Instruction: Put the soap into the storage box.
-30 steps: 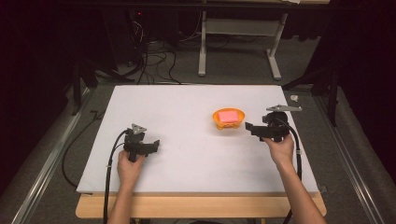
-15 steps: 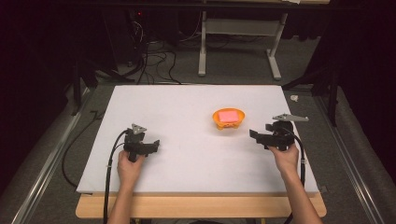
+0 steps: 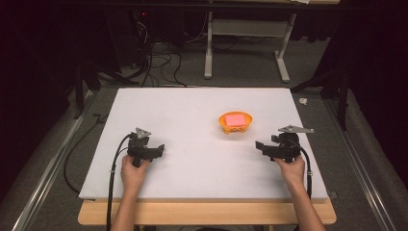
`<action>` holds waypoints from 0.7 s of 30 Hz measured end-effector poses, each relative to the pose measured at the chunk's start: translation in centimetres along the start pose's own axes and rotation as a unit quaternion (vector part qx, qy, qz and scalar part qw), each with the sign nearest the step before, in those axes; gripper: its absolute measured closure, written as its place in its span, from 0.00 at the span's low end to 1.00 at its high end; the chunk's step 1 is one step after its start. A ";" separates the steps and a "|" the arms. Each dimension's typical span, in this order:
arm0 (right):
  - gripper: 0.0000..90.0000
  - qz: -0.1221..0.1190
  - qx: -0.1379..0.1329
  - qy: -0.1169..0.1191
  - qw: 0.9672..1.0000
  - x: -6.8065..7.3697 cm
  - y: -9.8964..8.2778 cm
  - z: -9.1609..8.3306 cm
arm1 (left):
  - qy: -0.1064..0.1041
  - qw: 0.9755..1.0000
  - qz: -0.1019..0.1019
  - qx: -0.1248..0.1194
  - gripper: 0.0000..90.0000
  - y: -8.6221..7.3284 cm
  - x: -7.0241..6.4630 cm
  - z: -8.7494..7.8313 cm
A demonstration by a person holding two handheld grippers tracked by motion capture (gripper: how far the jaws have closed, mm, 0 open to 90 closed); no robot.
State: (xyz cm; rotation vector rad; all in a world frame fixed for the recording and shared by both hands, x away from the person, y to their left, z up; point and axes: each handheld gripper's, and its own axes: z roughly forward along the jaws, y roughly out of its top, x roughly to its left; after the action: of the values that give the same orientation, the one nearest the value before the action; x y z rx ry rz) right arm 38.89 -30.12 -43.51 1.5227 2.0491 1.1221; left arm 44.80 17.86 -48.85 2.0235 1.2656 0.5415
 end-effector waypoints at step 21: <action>0.24 -0.020 0.035 -0.030 0.999 0.3 -2.7 2.3 | 0.000 1.000 0.000 0.000 0.19 0.0 0.0 0.0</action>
State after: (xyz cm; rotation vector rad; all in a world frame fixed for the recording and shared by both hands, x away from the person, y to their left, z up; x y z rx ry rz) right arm 38.65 -29.29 -46.93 1.5223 2.0886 0.9877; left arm 44.79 17.85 -48.85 2.0237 1.2658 0.5420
